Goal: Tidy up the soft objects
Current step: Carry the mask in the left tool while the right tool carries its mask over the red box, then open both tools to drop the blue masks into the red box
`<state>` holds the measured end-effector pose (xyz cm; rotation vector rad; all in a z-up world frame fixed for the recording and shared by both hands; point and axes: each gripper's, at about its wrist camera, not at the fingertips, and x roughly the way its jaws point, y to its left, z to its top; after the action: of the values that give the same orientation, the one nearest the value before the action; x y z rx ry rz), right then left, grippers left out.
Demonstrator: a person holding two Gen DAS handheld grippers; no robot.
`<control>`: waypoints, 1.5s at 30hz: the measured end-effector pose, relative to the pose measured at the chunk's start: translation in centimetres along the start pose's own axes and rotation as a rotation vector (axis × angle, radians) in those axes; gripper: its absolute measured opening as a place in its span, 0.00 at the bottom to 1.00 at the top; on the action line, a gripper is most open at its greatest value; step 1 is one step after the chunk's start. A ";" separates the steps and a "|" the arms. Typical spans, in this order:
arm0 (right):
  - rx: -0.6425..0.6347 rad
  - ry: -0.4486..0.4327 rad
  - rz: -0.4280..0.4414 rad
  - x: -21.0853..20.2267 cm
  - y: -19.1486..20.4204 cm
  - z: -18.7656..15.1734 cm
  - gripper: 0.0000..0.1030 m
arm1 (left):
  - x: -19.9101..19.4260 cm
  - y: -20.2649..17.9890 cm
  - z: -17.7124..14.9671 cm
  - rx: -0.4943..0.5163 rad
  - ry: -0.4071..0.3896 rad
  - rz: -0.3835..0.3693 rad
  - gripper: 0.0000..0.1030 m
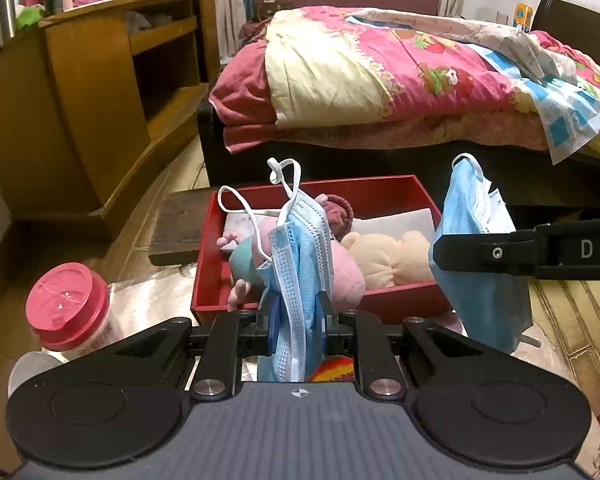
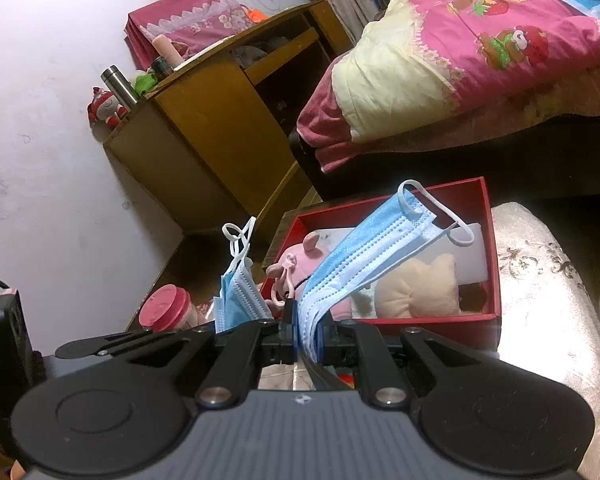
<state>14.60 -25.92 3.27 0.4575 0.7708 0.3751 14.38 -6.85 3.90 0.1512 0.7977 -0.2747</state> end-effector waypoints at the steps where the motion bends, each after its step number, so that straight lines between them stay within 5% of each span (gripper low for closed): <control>1: -0.001 -0.001 -0.001 0.0 0.0 0.0 0.00 | 0.0 0.0 0.0 -0.001 -0.001 0.001 0.16; 31: -0.032 -0.026 -0.063 3.3 -1.9 2.9 0.00 | 3.1 1.2 1.7 -0.011 -0.006 0.031 0.16; 45: -0.014 -0.022 -0.080 5.9 -3.8 4.5 0.00 | 7.0 0.6 6.8 0.037 -0.009 0.075 0.16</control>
<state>22.45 -27.36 0.73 0.4157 0.7623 0.3008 23.84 -9.18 3.56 0.2143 0.7768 -0.2196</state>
